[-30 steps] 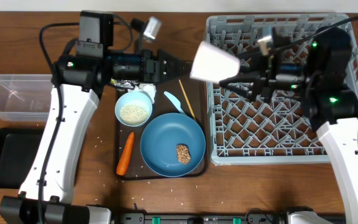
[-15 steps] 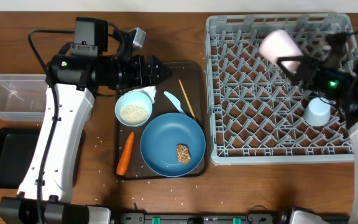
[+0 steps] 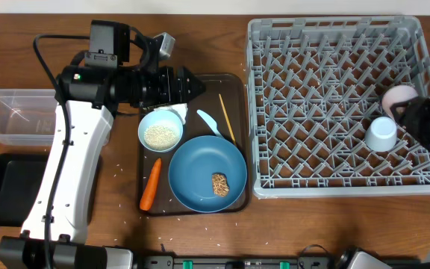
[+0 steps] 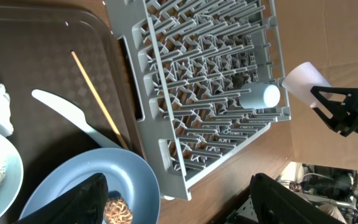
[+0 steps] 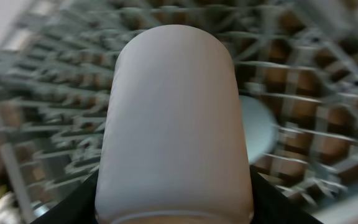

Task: Sort waste into correct bins and load items into the dishwasher rack
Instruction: 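Place the pink cup upside down in the rack beside the blue cup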

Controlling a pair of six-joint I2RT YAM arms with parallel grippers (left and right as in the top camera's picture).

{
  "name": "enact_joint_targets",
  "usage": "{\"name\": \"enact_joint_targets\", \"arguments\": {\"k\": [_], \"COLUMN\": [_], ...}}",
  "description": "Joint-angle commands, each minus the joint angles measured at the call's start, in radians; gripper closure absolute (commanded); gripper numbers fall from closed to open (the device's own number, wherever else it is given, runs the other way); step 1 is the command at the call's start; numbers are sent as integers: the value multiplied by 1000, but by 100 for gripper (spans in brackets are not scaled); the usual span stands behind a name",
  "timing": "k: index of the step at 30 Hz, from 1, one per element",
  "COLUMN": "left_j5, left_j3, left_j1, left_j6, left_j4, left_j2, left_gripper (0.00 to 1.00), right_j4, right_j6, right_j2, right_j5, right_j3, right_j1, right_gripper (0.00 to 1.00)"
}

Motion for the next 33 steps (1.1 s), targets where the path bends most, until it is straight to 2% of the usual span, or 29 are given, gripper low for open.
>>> {"name": "enact_joint_targets", "arguments": {"k": [1, 11, 18, 21, 25, 33], "left_j5": [-9, -10, -10, -11, -35, -35], "left_j3": [4, 4, 4, 4, 4, 4], "left_j1": [2, 2, 2, 2, 2, 2], "left_j6": [14, 14, 14, 14, 14, 14], "left_j4": [-14, -18, -18, -18, -23, -23], "left_j2": [-6, -6, -6, -6, -6, -6], "left_gripper": [26, 26, 25, 25, 25, 25], "right_j4": [-5, -51, -51, -32, -9, 0], "right_j6": [39, 99, 123, 144, 132, 153], "right_j2": [-3, 14, 81, 121, 136, 151], "right_j5": [143, 233, 233, 208, 134, 135], "right_j3": [10, 10, 10, 10, 13, 25], "right_j1": [-19, -125, -137, -137, -138, -163], "right_gripper": [60, 60, 57, 60, 60, 59]}}
